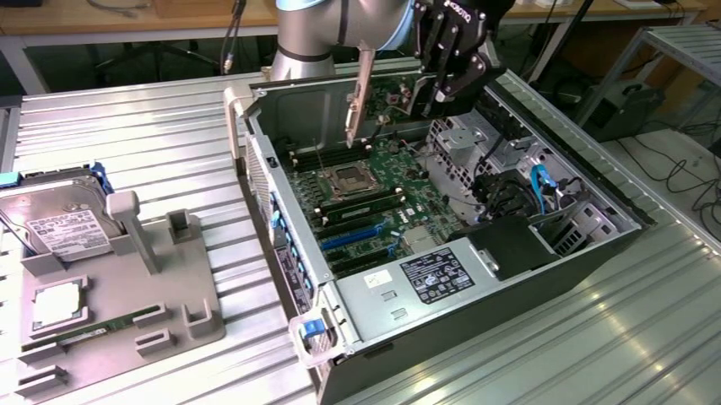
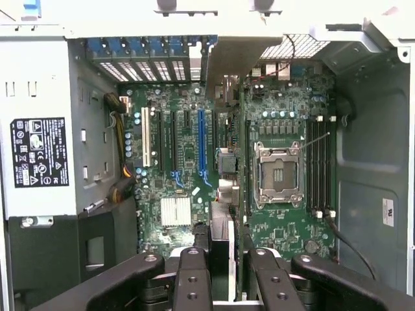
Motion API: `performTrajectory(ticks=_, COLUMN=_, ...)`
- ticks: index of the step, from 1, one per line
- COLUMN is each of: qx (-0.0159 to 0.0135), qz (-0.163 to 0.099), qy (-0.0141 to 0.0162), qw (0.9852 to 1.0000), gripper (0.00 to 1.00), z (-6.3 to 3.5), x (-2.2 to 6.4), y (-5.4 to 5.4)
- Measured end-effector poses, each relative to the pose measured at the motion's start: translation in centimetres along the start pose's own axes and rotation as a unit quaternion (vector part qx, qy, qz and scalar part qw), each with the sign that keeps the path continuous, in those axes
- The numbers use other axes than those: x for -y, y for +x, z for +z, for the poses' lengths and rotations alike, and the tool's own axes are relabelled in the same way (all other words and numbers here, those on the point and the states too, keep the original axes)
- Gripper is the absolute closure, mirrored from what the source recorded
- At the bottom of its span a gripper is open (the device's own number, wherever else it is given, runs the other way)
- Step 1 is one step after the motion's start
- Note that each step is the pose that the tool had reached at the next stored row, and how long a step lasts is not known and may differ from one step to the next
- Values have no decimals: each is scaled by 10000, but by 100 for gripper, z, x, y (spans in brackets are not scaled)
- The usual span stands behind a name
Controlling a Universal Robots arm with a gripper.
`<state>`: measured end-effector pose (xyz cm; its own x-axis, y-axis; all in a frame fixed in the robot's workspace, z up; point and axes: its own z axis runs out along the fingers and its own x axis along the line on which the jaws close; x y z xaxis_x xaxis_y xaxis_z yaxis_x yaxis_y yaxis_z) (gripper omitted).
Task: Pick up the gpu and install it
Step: 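Insert the gpu into the slot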
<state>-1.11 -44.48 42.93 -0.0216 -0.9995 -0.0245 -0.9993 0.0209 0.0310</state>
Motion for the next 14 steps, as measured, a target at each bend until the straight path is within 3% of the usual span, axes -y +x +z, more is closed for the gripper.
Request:
performTrajectory(ticks=1, qx=1, qz=-12, qy=26, qw=10000, gripper=73, z=9, x=0, y=0)
performTrajectory(ticks=3, qx=1, qz=-24, qy=45, qw=10000, gripper=73, z=23, x=1, y=1)
performTrajectory(ticks=9, qx=1, qz=-63, qy=46, qw=10000, gripper=73, z=53, x=1, y=2)
performTrajectory(ticks=14, qx=30, qz=-64, qy=46, qw=10000, gripper=73, z=79, x=2, y=2)
